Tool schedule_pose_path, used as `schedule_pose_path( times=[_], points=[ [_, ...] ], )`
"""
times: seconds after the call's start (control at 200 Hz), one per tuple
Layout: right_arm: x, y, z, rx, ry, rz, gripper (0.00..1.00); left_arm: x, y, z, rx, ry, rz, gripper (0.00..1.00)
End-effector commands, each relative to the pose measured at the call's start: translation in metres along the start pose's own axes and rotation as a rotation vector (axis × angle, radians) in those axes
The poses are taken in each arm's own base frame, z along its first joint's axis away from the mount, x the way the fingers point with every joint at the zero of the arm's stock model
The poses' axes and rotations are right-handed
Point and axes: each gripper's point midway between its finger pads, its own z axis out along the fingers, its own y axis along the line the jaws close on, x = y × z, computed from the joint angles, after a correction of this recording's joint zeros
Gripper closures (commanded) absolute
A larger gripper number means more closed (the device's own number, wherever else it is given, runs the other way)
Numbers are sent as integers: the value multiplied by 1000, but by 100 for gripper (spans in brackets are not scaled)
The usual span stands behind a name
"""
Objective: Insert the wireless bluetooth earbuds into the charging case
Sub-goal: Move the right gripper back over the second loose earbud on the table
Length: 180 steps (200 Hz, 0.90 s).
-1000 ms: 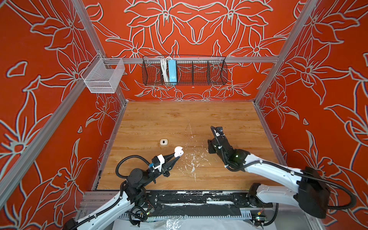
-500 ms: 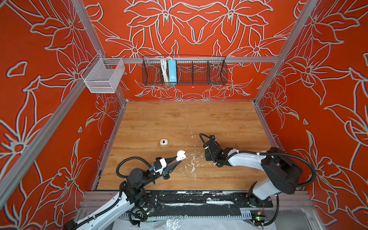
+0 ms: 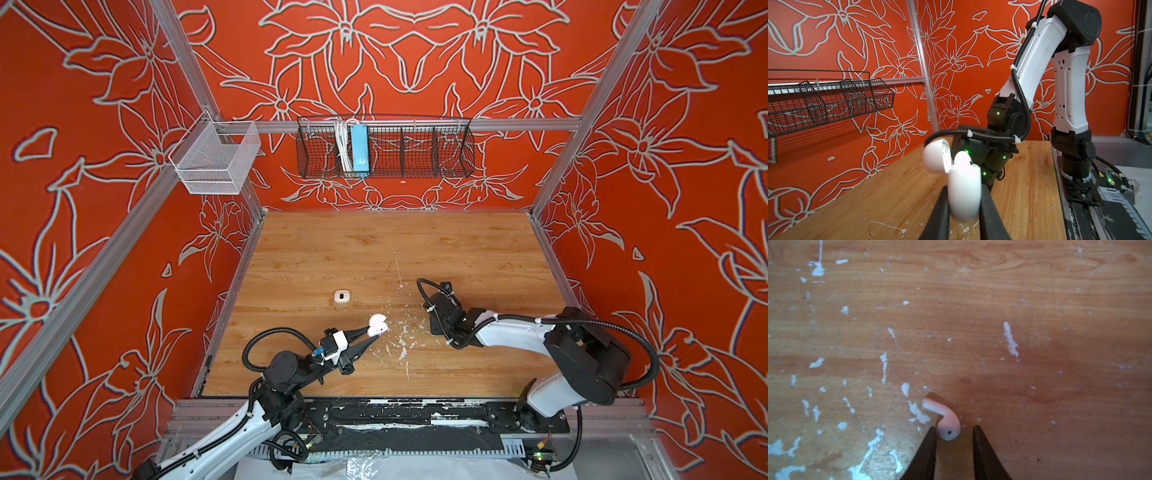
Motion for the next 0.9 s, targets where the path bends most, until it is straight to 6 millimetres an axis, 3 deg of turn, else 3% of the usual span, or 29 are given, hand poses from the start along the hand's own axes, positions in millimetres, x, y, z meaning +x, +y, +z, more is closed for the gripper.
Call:
schedule_pose_path(
  times=[0.0,0.395,0.896],
  points=[
    [7,-23,0,96,4,3,71,-13,-1,0,9,-40,19,100],
    [2,-35,-3,164,-16,-12,73,-15,-1,-1,4,-49,21,100],
    [-18,-11,14,156,-10,-31,77,-18,0,-3,-1,-62,23,100]
  ],
)
